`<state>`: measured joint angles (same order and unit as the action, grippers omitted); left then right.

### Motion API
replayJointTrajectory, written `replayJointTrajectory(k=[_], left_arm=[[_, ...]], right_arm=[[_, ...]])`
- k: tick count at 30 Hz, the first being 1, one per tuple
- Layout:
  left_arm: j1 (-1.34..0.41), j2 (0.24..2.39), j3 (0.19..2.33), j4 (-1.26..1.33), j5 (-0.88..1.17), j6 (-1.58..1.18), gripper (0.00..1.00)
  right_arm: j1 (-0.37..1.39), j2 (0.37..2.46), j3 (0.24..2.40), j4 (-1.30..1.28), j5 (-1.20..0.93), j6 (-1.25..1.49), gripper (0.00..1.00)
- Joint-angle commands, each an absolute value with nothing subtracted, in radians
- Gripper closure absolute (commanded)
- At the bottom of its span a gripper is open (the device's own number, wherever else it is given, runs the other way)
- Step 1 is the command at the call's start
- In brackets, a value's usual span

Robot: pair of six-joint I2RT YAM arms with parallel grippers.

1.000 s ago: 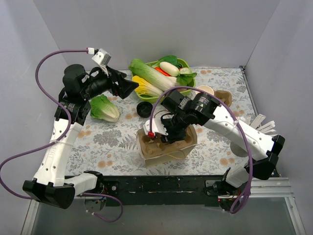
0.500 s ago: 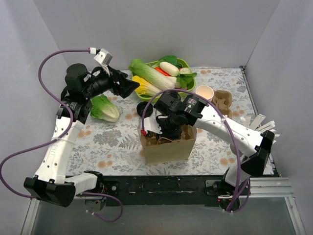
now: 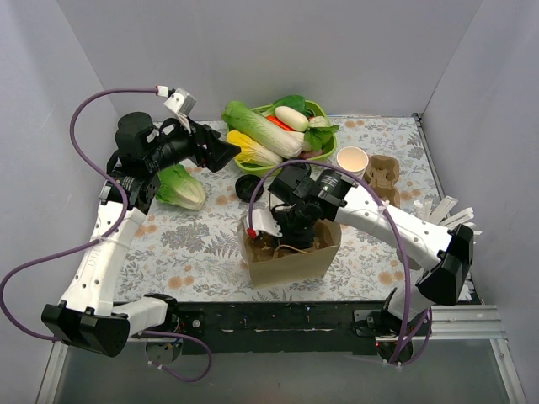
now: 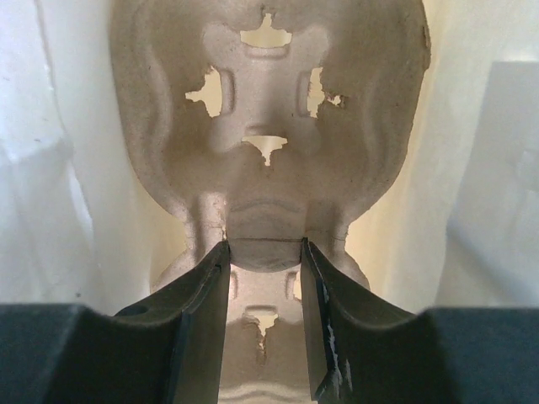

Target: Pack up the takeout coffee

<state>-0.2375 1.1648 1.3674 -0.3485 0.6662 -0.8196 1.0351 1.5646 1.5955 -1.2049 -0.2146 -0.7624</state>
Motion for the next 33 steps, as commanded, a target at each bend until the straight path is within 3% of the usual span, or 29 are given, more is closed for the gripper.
replayJointTrajectory(k=[1, 12, 33], left_arm=[[-0.233, 1.149, 1.370, -0.353, 0.683, -0.818, 0.17], [-0.233, 1.169, 1.381, -0.383, 0.693, -0.807, 0.17], [-0.232, 1.170, 1.356, -0.379, 0.706, -0.816, 0.17]], right_arm=[[0.999, 1.494, 1.526, -1.132, -0.351, -0.765, 0.99], [0.989, 1.483, 1.364, -0.980, -0.281, -0.816, 0.99], [0.980, 1.493, 1.220, -0.939, -0.272, -0.871, 0.99]])
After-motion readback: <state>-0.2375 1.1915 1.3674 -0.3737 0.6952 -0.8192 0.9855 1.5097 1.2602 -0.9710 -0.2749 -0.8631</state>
